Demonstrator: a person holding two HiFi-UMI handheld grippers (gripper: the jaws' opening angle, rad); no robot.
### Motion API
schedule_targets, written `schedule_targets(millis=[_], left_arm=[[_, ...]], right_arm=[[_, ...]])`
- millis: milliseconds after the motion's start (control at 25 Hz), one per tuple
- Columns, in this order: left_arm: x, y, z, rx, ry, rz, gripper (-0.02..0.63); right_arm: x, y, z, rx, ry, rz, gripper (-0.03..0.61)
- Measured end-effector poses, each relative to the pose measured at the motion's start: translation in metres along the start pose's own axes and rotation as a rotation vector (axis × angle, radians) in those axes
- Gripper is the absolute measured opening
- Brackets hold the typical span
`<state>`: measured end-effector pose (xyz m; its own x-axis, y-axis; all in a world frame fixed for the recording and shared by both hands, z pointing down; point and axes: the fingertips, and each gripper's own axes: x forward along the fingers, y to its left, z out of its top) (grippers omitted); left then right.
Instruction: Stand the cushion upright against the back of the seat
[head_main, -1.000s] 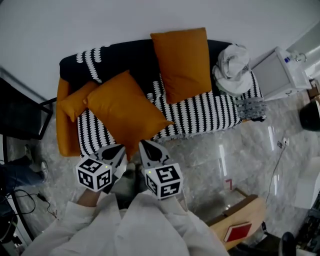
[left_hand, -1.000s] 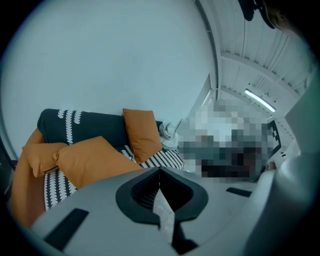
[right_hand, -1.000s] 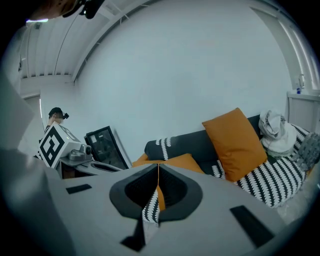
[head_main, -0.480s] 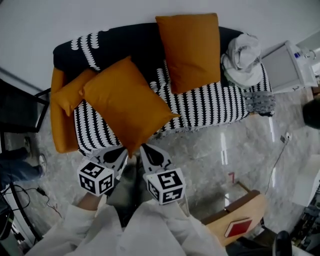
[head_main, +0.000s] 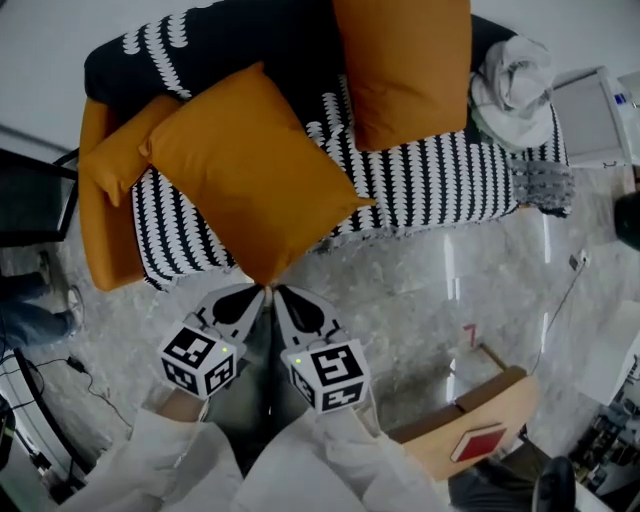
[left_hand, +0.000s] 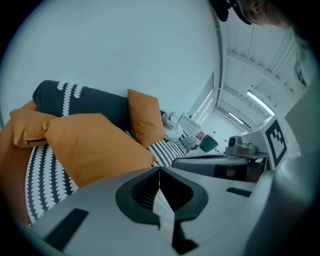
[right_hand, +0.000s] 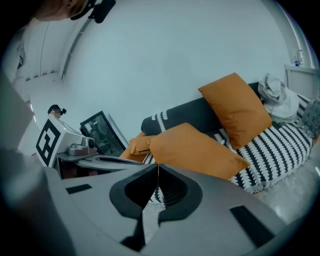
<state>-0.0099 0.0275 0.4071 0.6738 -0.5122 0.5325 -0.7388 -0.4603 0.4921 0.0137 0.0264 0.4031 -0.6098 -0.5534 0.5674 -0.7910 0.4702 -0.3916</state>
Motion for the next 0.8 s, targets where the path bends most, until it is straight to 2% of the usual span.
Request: schedule_targets(millis=[200,440,600,800], left_arm=[[0.030,0.017,-0.034,0.001,0.024,-0.008,0.006],[0.045,0.038,-0.079,-0.002,0.075,0.054,0.008],[0.048,0.054,-0.101,-0.017,0.100,0.086,0.008],[0.051,0.055,-0.109,-0.022,0.125,0.125,0.009]], right_arm=[[0.021,-0.018,-0.048,0.047,0.038,-0.010,0.014],[0.039,-0.030,-0.090,0.081,0.073,-0.026,0.014],[0.053,-0.031,-0.103,0.088,0.079,-0.028,0.014],[0.049,-0.034,-0.104,0.108,0.078,-0.037,0.014]])
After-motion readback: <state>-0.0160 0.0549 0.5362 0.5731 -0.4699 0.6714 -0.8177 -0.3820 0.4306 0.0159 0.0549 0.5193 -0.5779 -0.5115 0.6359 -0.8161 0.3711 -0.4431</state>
